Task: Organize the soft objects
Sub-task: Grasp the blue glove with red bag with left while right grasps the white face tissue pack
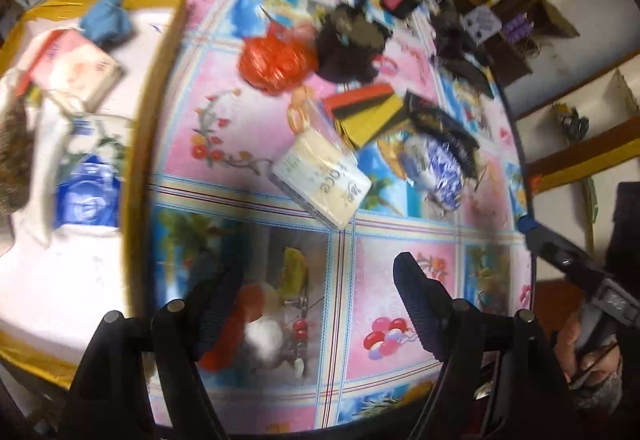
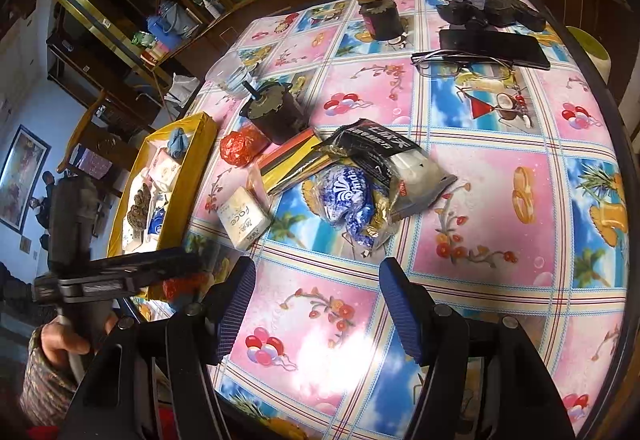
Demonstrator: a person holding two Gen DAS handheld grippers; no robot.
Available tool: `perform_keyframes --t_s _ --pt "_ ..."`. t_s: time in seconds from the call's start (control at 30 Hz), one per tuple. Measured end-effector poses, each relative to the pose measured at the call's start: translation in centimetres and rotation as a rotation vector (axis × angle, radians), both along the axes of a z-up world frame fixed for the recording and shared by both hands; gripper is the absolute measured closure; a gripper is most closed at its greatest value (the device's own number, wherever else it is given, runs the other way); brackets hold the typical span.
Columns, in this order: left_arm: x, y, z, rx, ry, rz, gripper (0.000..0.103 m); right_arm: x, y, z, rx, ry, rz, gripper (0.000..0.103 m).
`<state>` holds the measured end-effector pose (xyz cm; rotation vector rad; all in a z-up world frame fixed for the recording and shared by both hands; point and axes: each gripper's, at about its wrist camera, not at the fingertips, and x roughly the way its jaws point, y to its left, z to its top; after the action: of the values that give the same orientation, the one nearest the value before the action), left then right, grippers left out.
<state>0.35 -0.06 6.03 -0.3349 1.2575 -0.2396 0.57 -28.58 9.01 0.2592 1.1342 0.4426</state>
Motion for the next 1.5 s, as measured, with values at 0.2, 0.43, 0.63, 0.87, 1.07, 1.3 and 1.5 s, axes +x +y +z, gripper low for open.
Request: perform_keyframes --t_s 0.2,0.43,0.63,0.87,1.07,1.3,1.5 --pt "-2.1 2.1 0.8 0.052 -0.016 0.028 0.026 0.1 1.3 -0.3 -0.004 0.006 0.043 0.034" --pt "-3.5 1.5 -1.4 0.057 0.013 0.05 0.034 0.4 2.5 -0.5 -0.005 0.009 0.077 0.034" --pt "-3.6 0.3 -2.3 0.168 -0.002 0.042 0.034 0.5 3.4 -0.8 -0.009 0.013 0.106 0.034" --pt "-3.6 -3.3 -3.9 0.258 -0.014 -0.055 0.062 0.6 4.3 -0.7 -0.009 0.011 0.13 0.034" --pt "-4.0 -3.2 -3.8 0.218 -0.04 -0.047 0.064 0.7 5.7 -0.6 -0.044 -0.008 0.168 0.034" --pt "-4.1 -0.9 -3.5 0.105 -0.032 0.004 0.052 1.4 9.6 -0.7 -0.126 -0.05 0.266 0.034" --pt "-3.6 -1.8 -4.0 0.142 -0.044 -0.035 0.052 2.8 13.1 -2.4 -0.202 -0.057 0.331 0.034"
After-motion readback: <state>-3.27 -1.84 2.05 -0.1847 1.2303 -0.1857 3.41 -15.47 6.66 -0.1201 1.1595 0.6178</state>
